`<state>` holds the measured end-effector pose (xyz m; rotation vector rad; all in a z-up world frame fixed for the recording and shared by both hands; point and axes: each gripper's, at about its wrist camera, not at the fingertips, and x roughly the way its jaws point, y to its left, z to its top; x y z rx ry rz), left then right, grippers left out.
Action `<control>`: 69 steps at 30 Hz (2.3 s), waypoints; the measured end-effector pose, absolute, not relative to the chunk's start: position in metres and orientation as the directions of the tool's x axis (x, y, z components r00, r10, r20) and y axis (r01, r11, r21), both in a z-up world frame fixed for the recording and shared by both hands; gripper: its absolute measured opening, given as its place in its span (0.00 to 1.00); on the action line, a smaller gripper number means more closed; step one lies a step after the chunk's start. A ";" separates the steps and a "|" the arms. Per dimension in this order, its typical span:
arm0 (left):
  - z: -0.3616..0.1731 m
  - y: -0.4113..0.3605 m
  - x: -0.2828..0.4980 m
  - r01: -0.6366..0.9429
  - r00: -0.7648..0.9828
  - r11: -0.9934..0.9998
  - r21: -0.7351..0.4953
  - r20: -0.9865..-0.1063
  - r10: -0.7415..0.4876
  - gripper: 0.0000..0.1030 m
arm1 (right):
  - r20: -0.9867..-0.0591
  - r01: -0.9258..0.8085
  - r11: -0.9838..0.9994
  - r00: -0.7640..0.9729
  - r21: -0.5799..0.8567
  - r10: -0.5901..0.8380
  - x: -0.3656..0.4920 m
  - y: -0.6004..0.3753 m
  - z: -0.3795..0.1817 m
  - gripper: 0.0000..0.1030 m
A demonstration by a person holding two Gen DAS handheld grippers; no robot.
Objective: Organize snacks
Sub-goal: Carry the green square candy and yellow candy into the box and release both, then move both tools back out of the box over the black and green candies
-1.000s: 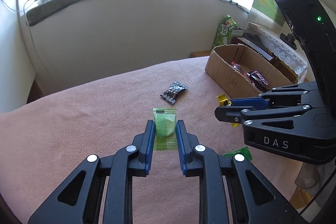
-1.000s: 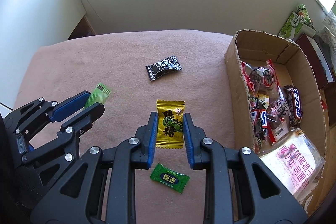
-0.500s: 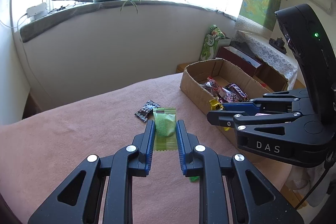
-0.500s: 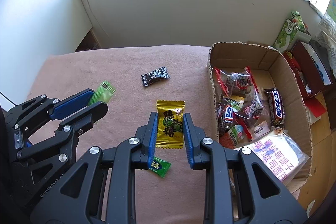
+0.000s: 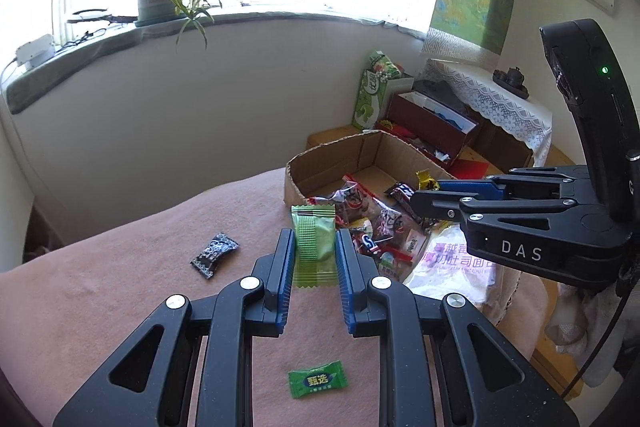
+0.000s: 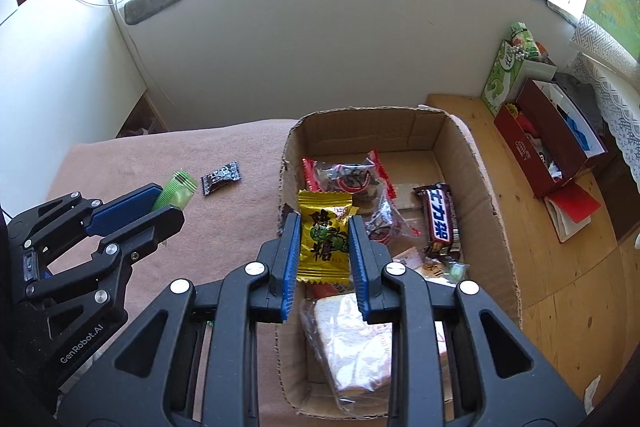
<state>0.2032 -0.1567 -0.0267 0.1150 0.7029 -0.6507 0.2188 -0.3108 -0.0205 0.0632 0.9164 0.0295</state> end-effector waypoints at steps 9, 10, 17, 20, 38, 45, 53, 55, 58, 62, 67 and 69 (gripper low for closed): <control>-0.026 -0.207 0.212 0.624 0.550 0.773 -0.113 -0.638 -0.538 0.18 | -0.790 0.058 0.996 0.613 0.063 0.015 0.222 -0.362 -0.027 0.24; -0.026 -0.212 0.213 0.627 0.547 0.771 -0.112 -0.641 -0.538 0.18 | -0.790 0.060 0.996 0.613 0.066 0.015 0.223 -0.366 -0.027 0.24; -0.031 -0.239 0.222 0.643 0.527 0.757 -0.111 -0.653 -0.543 0.18 | -0.799 0.073 0.994 0.601 0.083 0.023 0.233 -0.386 -0.037 0.24; -0.033 -0.246 0.225 0.649 0.519 0.753 -0.110 -0.660 -0.544 0.18 | -0.802 0.080 0.993 0.596 0.087 0.022 0.235 -0.391 -0.041 0.24; -0.032 -0.249 0.232 0.647 0.520 0.755 -0.107 -0.663 -0.539 0.30 | -0.805 0.104 0.992 0.593 0.076 0.000 0.241 -0.396 -0.047 0.44; -0.031 -0.244 0.234 0.635 0.528 0.765 -0.112 -0.659 -0.535 0.46 | -0.808 0.116 0.992 0.588 0.054 -0.025 0.239 -0.396 -0.044 0.51; -0.027 -0.237 0.232 0.635 0.533 0.764 -0.117 -0.649 -0.542 0.52 | -0.792 0.137 0.990 0.607 0.022 -0.067 0.232 -0.394 -0.038 0.73; -0.025 -0.235 0.231 0.635 0.536 0.764 -0.119 -0.645 -0.545 0.55 | -0.788 0.140 0.990 0.611 0.015 -0.075 0.230 -0.393 -0.035 0.74; -0.024 -0.232 0.229 0.635 0.539 0.764 -0.117 -0.641 -0.546 0.56 | -0.780 0.148 0.989 0.619 0.007 -0.087 0.225 -0.392 -0.032 0.75; -0.021 -0.225 0.227 0.634 0.544 0.765 -0.117 -0.636 -0.548 0.56 | -0.772 0.154 0.988 0.630 0.018 -0.084 0.218 -0.391 -0.028 0.75; -0.018 -0.215 0.224 0.625 0.556 0.772 -0.116 -0.628 -0.544 0.56 | -0.764 0.141 0.990 0.640 0.013 -0.082 0.210 -0.378 -0.022 0.75; -0.016 -0.209 0.223 0.620 0.562 0.776 -0.115 -0.625 -0.542 0.56 | -0.760 0.132 0.991 0.646 0.017 -0.073 0.206 -0.371 -0.020 0.75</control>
